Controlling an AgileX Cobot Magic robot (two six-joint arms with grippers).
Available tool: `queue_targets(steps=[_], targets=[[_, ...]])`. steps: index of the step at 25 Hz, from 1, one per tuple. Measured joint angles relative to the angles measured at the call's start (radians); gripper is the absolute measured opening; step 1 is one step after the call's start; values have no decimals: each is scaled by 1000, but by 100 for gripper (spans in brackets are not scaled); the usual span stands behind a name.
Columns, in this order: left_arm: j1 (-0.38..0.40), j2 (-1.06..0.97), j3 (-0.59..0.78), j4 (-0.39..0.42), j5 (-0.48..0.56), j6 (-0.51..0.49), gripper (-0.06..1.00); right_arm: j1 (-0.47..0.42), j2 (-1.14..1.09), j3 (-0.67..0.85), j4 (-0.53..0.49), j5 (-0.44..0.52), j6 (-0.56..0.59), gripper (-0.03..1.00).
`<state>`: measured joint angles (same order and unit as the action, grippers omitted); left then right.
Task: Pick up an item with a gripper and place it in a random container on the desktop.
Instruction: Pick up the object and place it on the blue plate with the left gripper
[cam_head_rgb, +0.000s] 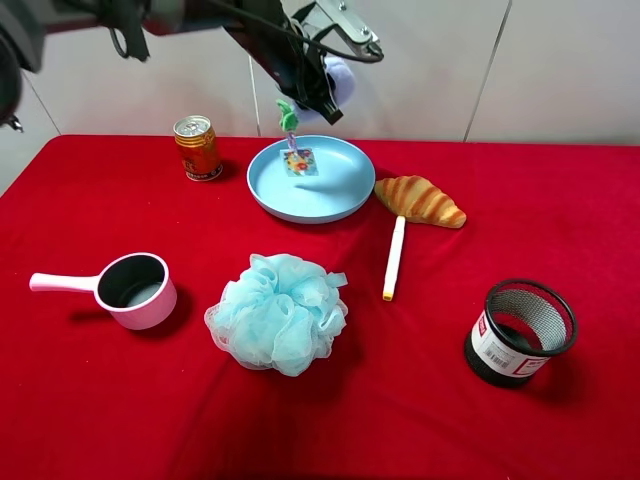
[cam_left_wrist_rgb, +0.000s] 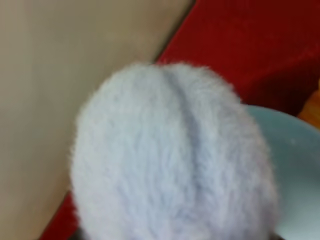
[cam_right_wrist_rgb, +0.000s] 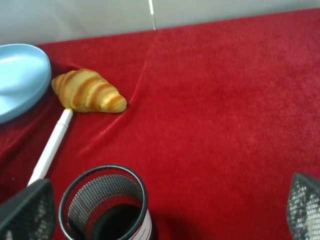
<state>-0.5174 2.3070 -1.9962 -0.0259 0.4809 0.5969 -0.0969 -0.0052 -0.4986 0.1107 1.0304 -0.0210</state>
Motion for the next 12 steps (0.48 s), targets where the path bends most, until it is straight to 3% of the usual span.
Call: queue_targets(steps=[4,12], targets=[[-2,44,0,0,-42,-13,32,0,0,0,0,0,0,69],[-2,86,0,0,-30,-58,32,0,0,0,0,0,1,69]])
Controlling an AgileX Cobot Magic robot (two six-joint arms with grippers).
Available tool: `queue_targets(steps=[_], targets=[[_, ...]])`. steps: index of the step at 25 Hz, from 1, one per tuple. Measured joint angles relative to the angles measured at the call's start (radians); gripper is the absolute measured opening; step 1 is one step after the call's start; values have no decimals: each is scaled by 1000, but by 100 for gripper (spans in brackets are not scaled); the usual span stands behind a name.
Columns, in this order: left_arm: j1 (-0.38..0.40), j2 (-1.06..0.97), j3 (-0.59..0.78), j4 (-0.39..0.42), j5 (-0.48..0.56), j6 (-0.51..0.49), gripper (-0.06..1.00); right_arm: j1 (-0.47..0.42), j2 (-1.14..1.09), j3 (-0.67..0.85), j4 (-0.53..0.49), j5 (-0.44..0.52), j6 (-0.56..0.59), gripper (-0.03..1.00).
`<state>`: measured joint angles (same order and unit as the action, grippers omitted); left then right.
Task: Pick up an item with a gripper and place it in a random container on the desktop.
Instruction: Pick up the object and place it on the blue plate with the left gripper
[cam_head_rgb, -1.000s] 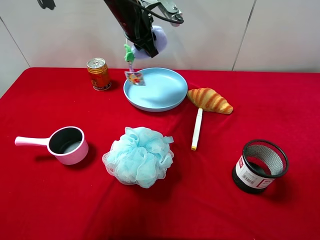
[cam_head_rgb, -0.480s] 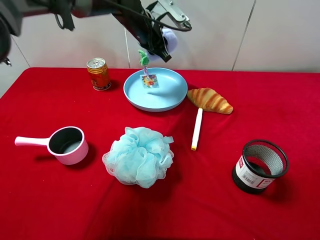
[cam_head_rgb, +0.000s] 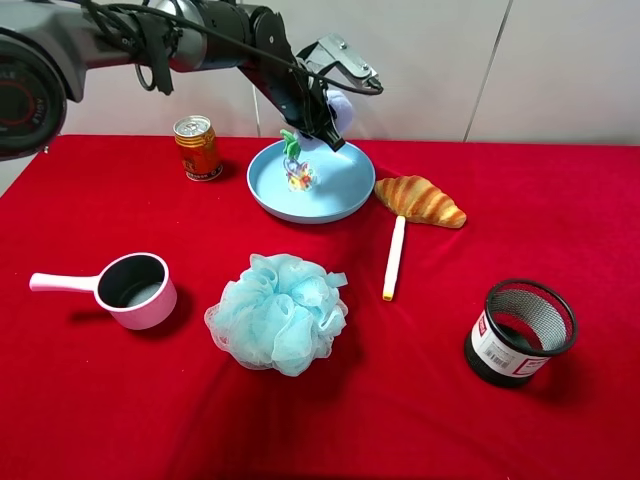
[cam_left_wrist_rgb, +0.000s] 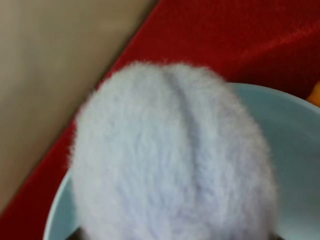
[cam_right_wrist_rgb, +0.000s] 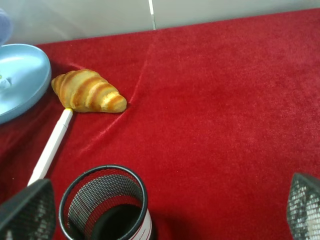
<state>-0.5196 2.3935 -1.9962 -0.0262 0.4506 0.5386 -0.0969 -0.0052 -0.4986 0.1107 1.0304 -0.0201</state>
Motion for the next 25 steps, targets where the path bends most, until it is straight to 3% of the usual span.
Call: queue_targets(steps=[4,17,25], targets=[[0,22,0,0,24,-55,32,0,0,0,0,0,0,69],[0,52,10,1,73,-80,33,0,0,0,0,0,0,69],[2,52,11,20,87,-92,85,0,0,0,0,0,0,69]])
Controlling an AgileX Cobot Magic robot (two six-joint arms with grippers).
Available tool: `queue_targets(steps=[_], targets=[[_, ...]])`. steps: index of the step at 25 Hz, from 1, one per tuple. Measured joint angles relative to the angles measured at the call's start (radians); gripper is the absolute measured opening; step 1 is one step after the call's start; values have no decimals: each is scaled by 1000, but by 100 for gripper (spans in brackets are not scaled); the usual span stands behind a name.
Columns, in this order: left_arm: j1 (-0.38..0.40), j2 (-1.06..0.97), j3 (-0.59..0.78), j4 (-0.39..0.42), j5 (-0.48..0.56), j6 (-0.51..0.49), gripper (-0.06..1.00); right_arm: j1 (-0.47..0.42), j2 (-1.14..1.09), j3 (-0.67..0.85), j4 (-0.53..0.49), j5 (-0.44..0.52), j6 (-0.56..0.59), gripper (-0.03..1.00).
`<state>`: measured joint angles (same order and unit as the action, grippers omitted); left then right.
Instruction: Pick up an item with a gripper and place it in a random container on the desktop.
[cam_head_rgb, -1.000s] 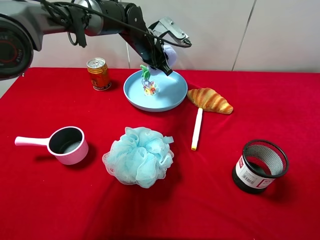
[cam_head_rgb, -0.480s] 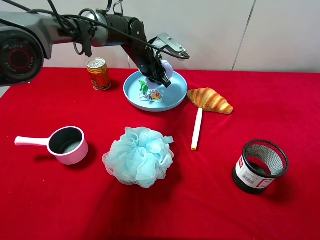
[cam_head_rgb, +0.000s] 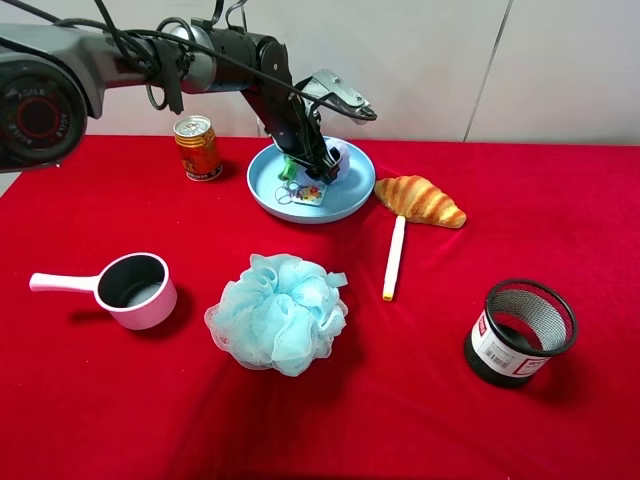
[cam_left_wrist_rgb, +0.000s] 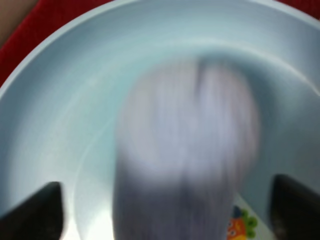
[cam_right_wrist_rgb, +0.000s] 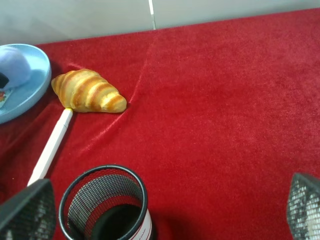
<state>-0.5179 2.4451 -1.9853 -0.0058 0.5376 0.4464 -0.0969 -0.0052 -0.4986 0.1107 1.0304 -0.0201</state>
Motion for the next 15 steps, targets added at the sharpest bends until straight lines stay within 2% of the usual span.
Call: queue_targets(steps=[2,4,15], targets=[[0,0,0,6,1,0,94,0,0,0,0,0,0,69],[0,0,0,6,2,0,97,0,0,0,0,0,0,69],[0,-14,-5,6,20,-2,99,0,0,0,0,0,0,69]])
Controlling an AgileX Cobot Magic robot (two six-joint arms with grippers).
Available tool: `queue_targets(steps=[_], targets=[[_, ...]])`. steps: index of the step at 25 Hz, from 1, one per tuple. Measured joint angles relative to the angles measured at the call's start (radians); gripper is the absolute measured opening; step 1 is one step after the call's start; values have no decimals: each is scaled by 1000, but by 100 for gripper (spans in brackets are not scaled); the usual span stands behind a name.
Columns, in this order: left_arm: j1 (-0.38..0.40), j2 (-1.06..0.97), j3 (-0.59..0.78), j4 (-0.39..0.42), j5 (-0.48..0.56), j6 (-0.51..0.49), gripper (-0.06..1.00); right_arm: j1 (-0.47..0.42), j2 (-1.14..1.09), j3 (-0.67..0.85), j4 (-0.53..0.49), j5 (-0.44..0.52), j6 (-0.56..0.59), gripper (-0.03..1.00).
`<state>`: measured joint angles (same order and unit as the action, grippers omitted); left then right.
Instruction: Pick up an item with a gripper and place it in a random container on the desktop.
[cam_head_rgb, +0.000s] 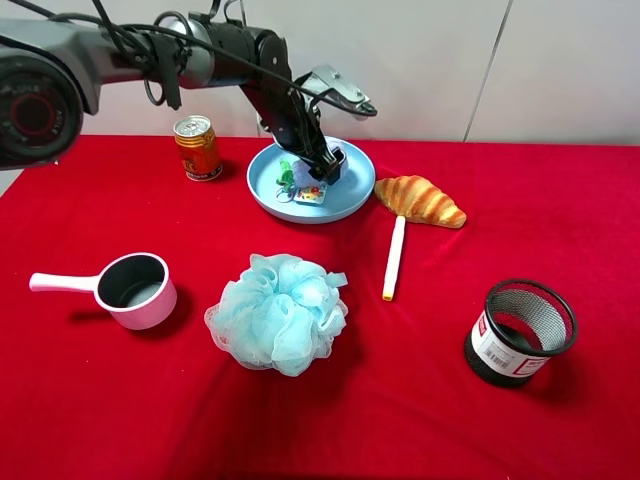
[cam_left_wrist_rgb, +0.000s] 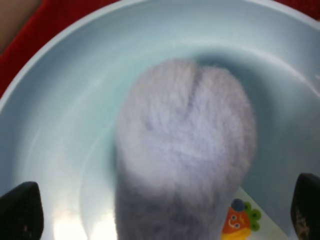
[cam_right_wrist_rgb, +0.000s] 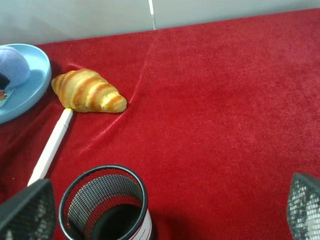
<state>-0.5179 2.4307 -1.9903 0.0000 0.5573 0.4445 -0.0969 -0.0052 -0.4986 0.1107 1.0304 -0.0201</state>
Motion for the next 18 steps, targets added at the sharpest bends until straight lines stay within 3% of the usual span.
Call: queue_targets(steps=[7,18], targets=[[0,-75,0,0,90,-21,99,0,0,0,0,0,0,69],[0,-239,0,0,351,-88,99,0,0,0,0,0,0,69]])
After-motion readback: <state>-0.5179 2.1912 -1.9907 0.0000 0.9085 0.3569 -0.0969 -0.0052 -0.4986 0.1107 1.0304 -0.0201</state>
